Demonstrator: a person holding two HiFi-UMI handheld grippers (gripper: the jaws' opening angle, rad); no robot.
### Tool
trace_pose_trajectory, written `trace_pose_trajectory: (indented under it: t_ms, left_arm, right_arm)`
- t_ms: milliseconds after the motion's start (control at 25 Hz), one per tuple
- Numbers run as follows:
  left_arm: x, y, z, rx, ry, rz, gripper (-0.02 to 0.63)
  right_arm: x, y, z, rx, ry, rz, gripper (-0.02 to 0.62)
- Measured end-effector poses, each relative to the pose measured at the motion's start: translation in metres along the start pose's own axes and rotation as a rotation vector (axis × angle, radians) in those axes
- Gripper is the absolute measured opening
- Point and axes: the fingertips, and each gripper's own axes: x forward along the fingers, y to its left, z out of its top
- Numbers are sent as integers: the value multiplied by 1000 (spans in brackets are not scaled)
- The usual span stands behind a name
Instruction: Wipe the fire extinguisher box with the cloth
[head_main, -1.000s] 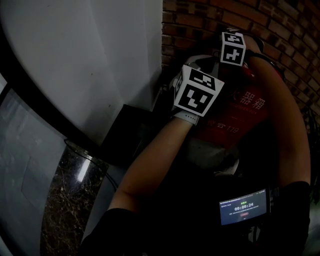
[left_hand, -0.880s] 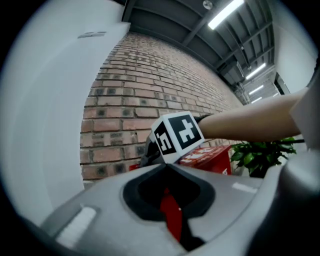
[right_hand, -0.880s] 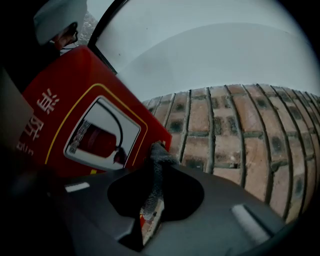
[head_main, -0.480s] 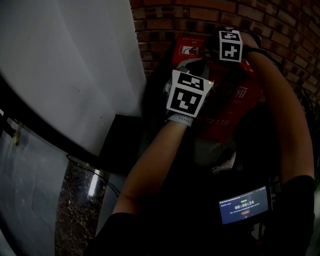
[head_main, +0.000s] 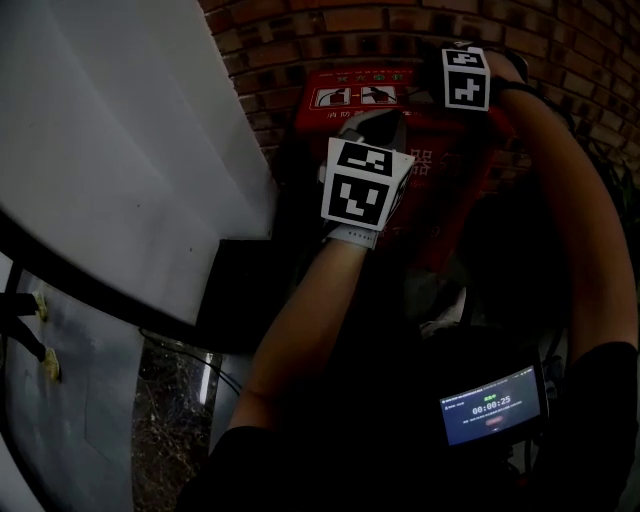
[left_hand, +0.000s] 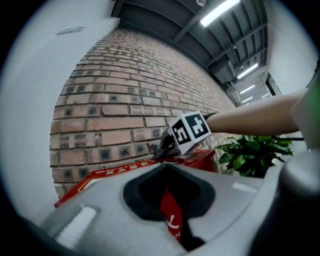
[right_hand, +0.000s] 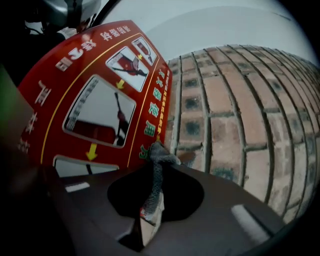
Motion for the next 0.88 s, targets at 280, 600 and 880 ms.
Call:
trace_pose_trajectory:
  t_ms: [280, 600, 880]
  left_arm:
    - [13, -30, 5, -2, 6, -39, 0]
    - [8, -31, 5, -9, 4, -35, 0]
    - [-21, 16, 15, -29, -44, 31, 0]
  right_arm:
    - [-5, 7, -47, 27, 40, -14, 29]
    - [-24, -5, -62, 102, 27, -94, 31]
    - [-54, -29, 21, 122, -136, -111, 31]
